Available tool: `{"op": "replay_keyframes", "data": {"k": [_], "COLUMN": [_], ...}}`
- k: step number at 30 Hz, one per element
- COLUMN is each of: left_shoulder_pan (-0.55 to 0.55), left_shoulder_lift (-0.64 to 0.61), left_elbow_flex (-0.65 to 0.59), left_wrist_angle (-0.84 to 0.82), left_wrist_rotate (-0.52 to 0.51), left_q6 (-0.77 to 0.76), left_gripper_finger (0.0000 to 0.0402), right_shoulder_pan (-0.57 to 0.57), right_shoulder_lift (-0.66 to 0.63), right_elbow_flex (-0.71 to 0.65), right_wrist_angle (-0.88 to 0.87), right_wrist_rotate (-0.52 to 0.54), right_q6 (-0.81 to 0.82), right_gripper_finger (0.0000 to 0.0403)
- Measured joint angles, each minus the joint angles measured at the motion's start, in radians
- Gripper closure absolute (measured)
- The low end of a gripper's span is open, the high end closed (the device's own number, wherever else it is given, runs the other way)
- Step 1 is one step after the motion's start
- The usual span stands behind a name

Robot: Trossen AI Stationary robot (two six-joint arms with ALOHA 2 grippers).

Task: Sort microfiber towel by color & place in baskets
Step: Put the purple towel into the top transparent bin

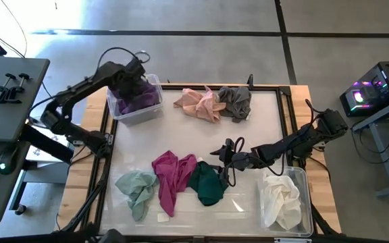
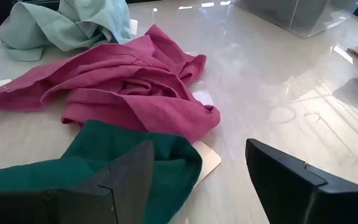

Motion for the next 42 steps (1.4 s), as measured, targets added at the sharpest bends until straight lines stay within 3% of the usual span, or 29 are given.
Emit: {"op": "replay_keyframes", "data": {"k": [5,10,16,24,26,31,42], "left_shoulder_pan": [0.017,0.063,0.087,0.084,0.102,0.137,0.015], "left_shoulder_lift": [-0.097,-0.148,-0.079,0.054,0.081,0.093,-0.021], "left_elbow_flex": [0.000,-0.011,-0.012,-0.012,-0.012,-0.011,-0.011], "left_wrist_angle": [0.146,0.308,0.328,0.317,0.311,0.257,0.192], "left_wrist_rotate": [-0.049,-0.138,-0.183,-0.403,-0.392,-0.252,-0.225], "left_q6": [-0.222,-0.287,-0.301,-0.339,-0.338,-0.272,-0.251], "left_gripper_finger": [0.0401,0.0401,0.0401,0.0401,0.0401,0.0401,0.0401], "right_shoulder_pan": [0.000,0.000,0.000,0.000,0.000,0.000,-0.002], "right_shoulder_lift": [0.000,0.000,0.000,0.014,0.023,0.060,0.077], "right_elbow_flex": [0.000,0.000,0.000,0.000,0.000,0.000,0.000], "right_wrist_angle": [0.000,-0.001,0.003,0.006,0.004,0.032,0.145], "right_wrist_rotate": [0.001,0.001,0.000,0.000,0.000,0.002,0.000], "right_q6": [-0.011,-0.011,-0.010,-0.008,-0.010,-0.009,-0.037], "right_gripper_finger": [0.0153,0.0153,0.0153,0.0153,0.0153,0.0153,0.0153]}}
